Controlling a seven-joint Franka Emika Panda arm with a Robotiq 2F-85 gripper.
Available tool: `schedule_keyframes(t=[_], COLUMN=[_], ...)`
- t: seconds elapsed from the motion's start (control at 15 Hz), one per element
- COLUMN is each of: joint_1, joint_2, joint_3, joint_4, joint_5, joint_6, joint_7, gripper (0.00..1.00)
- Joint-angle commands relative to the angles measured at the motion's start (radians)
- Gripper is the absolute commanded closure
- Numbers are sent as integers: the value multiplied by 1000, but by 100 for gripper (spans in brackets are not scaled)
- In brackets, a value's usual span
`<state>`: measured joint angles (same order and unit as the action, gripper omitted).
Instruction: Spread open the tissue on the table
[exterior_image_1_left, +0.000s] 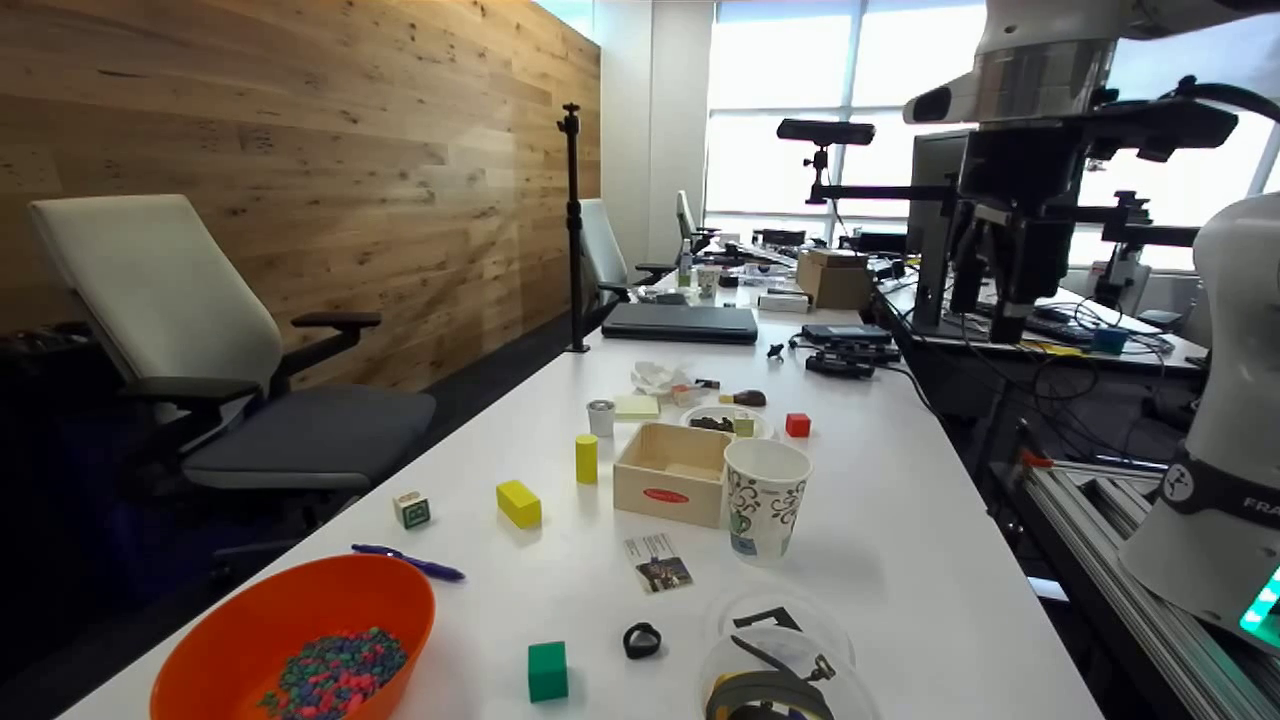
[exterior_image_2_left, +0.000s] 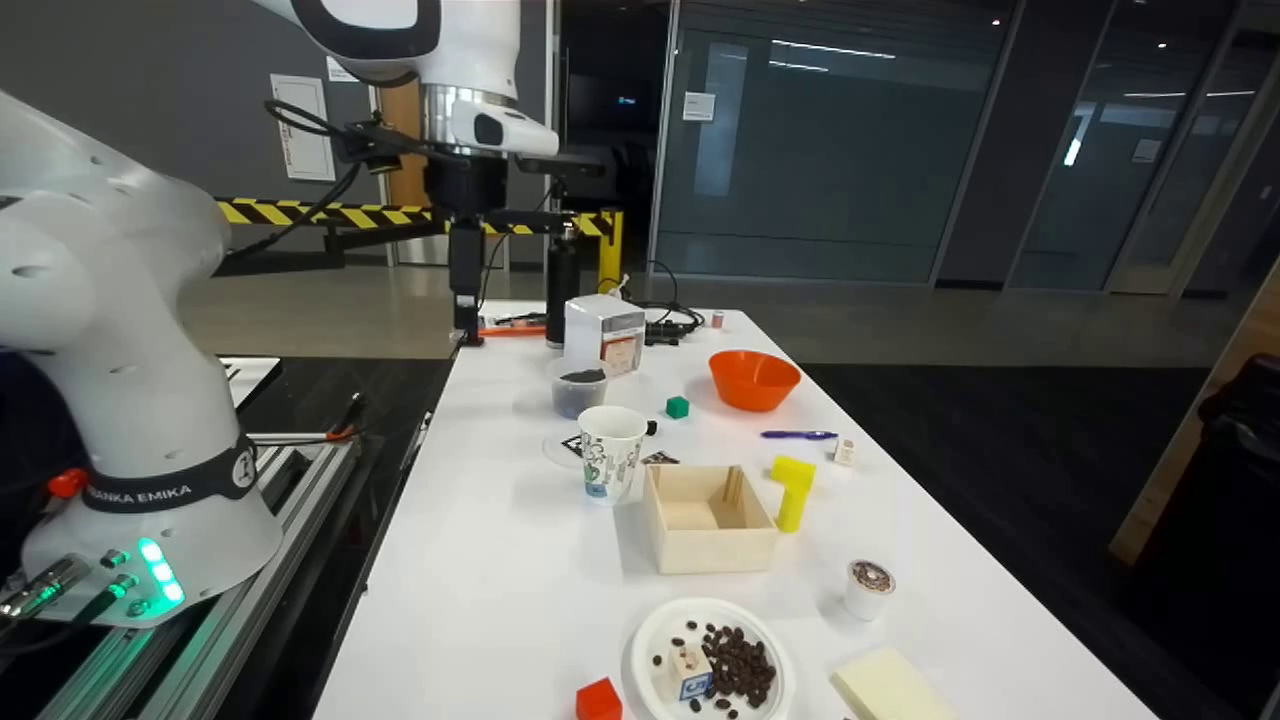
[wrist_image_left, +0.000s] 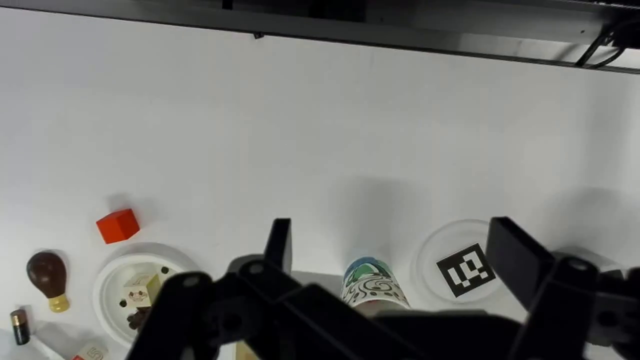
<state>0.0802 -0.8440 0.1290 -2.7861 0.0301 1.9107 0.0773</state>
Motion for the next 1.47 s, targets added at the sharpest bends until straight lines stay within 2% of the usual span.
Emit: schedule_keyframes(t=[0.0, 0.27, 0.47, 0.67, 0.93, 1.27, 1.4], joint_1=[-58, -125, -144, -157, -189, -229, -240], joint_2=[147, 332, 454, 562, 685, 803, 848], joint_3=[-72, -171, -234, -282, -303, -300, -304], joint_4=[87, 210, 316, 417, 525, 618, 657], joint_5=[-5, 20, 52, 106, 152, 117, 103], joint_6=[34, 70, 74, 136, 256, 370, 382], joint_7=[-12, -19, -38, -34, 27, 173, 240], gripper=[0, 0, 0, 0, 0, 0, 0])
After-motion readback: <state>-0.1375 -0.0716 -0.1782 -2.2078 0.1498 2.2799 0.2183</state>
